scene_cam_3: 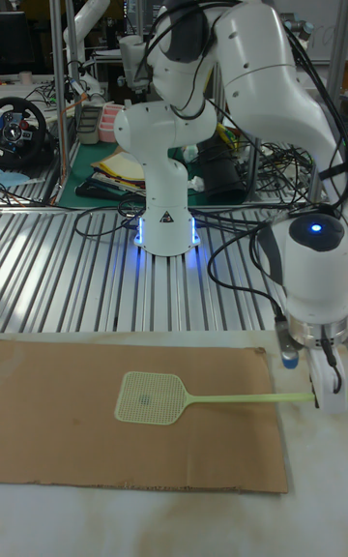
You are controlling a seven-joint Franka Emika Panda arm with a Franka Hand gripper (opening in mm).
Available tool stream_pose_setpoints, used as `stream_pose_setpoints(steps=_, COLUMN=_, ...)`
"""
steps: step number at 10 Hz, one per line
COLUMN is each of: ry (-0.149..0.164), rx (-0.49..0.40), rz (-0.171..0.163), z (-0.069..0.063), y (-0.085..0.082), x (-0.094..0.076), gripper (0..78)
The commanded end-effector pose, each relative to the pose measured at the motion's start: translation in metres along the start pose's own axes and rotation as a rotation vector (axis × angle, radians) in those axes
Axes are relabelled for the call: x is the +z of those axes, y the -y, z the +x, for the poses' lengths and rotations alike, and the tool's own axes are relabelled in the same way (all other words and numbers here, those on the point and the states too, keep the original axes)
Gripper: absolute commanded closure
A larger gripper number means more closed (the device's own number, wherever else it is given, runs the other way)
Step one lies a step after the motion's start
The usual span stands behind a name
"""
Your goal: Swat with a flyswatter
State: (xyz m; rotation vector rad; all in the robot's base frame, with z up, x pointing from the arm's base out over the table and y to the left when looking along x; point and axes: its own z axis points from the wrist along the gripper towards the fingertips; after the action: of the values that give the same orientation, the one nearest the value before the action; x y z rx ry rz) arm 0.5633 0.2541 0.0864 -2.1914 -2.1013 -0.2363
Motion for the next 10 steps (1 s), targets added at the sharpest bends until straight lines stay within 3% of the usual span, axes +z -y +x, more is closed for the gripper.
stream_pose_setpoints(steps=1, ry=0.079, rx=-0.038, rz=0.009, z=-0.004, y=0.000, x=-0.014, gripper=76.4)
stream_pose_setpoints(steps=4, ry=0.097, rx=-0.113, rz=0.023, z=-0.011, y=0.006, x=-0.038, gripper=76.4)
stream_pose_setpoints(steps=6, ry=0.132, rx=-0.138, rz=0.032, z=-0.012, y=0.007, x=-0.042, gripper=76.4)
stream_pose_setpoints(steps=7, ry=0.170, rx=-0.186, rz=0.044, z=-0.010, y=0.007, x=-0.047, gripper=76.4)
stream_pose_setpoints(steps=10, ry=0.173, rx=-0.253, rz=0.050, z=-0.012, y=0.011, x=-0.054, gripper=76.4)
